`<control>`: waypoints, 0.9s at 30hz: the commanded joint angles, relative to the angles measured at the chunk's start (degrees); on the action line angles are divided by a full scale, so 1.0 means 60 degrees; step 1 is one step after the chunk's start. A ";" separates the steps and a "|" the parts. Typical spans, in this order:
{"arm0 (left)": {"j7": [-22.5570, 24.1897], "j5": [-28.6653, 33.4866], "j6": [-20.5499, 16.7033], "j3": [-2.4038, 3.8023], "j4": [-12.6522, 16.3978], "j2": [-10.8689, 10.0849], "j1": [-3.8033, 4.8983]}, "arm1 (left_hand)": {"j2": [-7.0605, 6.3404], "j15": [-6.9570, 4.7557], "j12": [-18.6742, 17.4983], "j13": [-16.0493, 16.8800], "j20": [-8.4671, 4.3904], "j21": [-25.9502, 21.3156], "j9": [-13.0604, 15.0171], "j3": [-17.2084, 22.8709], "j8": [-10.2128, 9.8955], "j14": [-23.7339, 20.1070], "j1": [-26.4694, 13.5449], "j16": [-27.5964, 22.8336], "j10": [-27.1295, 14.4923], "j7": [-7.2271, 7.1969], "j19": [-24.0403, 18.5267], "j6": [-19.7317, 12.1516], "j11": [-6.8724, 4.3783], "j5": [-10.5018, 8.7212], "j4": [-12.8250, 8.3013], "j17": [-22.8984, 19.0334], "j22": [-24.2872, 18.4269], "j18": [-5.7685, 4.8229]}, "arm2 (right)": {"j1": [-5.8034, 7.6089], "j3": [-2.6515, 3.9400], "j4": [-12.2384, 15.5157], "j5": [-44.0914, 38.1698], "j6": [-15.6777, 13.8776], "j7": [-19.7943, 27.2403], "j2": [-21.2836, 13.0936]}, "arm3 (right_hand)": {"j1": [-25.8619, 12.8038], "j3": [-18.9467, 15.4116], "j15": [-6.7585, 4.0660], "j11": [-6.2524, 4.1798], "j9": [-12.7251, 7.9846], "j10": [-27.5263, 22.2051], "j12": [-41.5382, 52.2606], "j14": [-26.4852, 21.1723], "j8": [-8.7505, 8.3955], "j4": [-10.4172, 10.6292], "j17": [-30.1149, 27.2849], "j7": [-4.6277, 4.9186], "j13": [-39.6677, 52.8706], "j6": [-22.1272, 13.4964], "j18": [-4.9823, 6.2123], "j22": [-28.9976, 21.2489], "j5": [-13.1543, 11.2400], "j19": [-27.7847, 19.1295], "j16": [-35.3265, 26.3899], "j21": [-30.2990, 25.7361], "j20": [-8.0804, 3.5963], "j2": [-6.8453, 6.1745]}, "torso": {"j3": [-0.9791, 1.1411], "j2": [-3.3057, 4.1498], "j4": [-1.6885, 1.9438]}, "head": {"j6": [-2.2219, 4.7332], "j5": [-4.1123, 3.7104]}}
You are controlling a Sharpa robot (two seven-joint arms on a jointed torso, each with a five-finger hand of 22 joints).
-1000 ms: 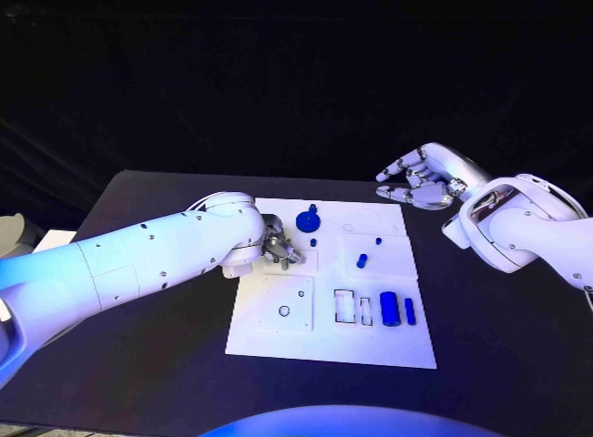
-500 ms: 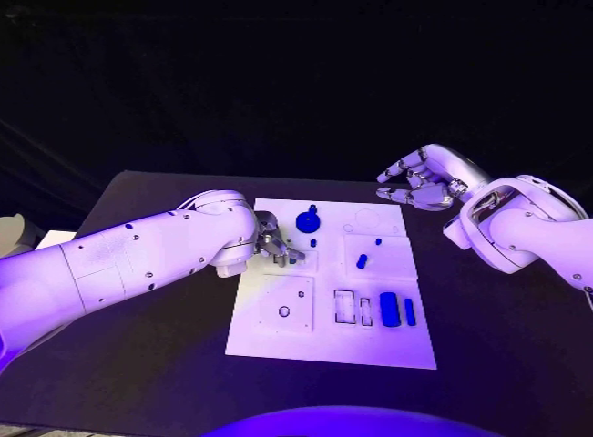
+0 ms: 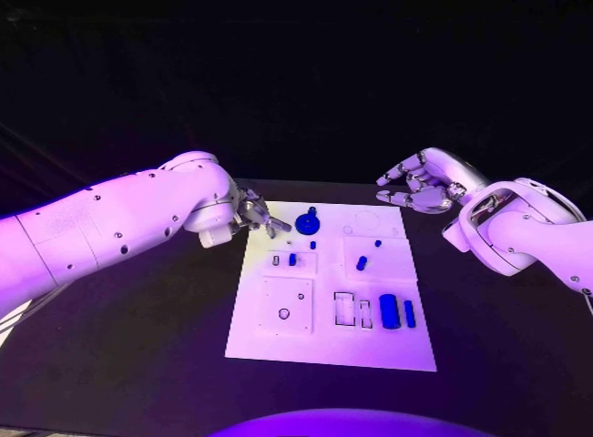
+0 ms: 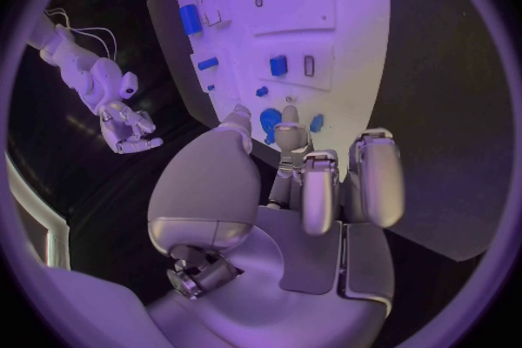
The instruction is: Assemble the parts on the task board
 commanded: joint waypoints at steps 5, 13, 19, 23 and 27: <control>0.0361 -0.0193 0.0946 -0.0051 -0.1133 0.0582 0.0224 | 0.0078 0.0138 -0.0332 -0.0489 0.0178 -0.0152 -0.0217 -0.0062 -0.0354 0.0998 0.0323 0.0029 -0.0297 0.0128 -0.0070 0.0007 0.0124 0.0075 0.0019 0.2512 -0.0170 0.0103 | -0.0008 0.0002 -0.0038 -0.0094 0.0065 -0.0022 0.0067 | -0.0024 -0.0046 0.0056 0.0023 -0.0008 0.0230 -0.0022 0.0931 0.0027 -0.0008 0.2248 0.0014 0.1534 -0.0027 0.0198 0.1234 -0.0040 0.0322 -0.0037 -0.0061 0.0032 -0.0064 | -0.0023 0.0008 -0.0015 | 0.0064 0.0028; 0.0610 -0.1128 0.0987 -0.0184 -0.2224 0.1275 0.0255 | 0.0039 0.0072 -0.0200 -0.0409 0.0152 -0.0128 -0.0177 -0.0609 -0.0202 0.0998 0.0181 0.0029 -0.0174 -0.0006 -0.0035 0.0497 0.0024 -0.0044 0.0231 0.2512 -0.0108 0.0098 | -0.0009 0.0002 -0.0064 -0.0094 0.0067 -0.0010 0.0126 | 0.0020 -0.0043 0.0053 0.0018 -0.0010 0.0226 -0.0031 0.0932 0.0026 -0.0013 0.2249 0.0010 0.1529 -0.0030 0.0197 0.1235 0.0022 0.0323 -0.0037 -0.0062 0.0031 -0.0044 | -0.0026 0.0023 -0.0013 | 0.0098 0.0052; 0.0670 -0.1485 0.0996 -0.0252 -0.2720 0.1580 0.0236 | 0.0149 0.0014 -0.0096 -0.0298 0.0100 -0.0086 -0.0087 -0.0759 -0.0057 0.0998 0.0152 0.0029 -0.0076 -0.0083 0.0003 0.0647 -0.0043 -0.0057 0.0235 0.2512 -0.0038 0.0083 | -0.0009 0.0002 -0.0070 -0.0094 0.0068 -0.0002 0.0146 | 0.0020 -0.0043 0.0053 0.0018 -0.0010 0.0226 -0.0031 0.0932 0.0026 -0.0013 0.2249 0.0010 0.1529 -0.0030 0.0197 0.1235 0.0022 0.0323 -0.0037 -0.0062 0.0031 -0.0044 | -0.0017 0.0034 -0.0006 | 0.0096 0.0065; 0.0714 -0.1607 0.1075 -0.0279 -0.3001 0.1768 0.0207 | 0.0222 -0.0019 -0.0023 -0.0214 0.0069 -0.0055 -0.0031 -0.0819 0.0020 0.0998 0.0194 0.0029 -0.0005 -0.0125 0.0029 0.0705 -0.0081 -0.0052 0.0219 0.2512 0.0012 0.0073 | -0.0009 0.0002 -0.0072 -0.0094 0.0069 0.0002 0.0161 | 0.0020 -0.0043 0.0053 0.0018 -0.0010 0.0226 -0.0031 0.0932 0.0026 -0.0013 0.2249 0.0010 0.1529 -0.0030 0.0197 0.1235 0.0022 0.0323 -0.0037 -0.0062 0.0031 -0.0044 | -0.0024 0.0036 -0.0011 | 0.0081 0.0089; 0.0752 -0.1649 0.1222 -0.0298 -0.3220 0.1933 0.0155 | 0.0340 -0.0055 0.0031 -0.0159 0.0032 -0.0026 0.0036 -0.0841 0.0093 0.0998 0.0352 0.0029 0.0053 -0.0164 0.0054 0.0738 -0.0119 -0.0036 0.0186 0.2512 0.0062 0.0062 | -0.0009 0.0002 -0.0074 -0.0094 0.0073 0.0008 0.0173 | 0.0020 -0.0043 0.0053 0.0018 -0.0010 0.0226 -0.0031 0.0932 0.0026 -0.0013 0.2249 0.0010 0.1529 -0.0030 0.0197 0.1235 0.0022 0.0323 -0.0037 -0.0062 0.0031 -0.0044 | -0.0025 0.0035 -0.0016 | 0.0057 0.0113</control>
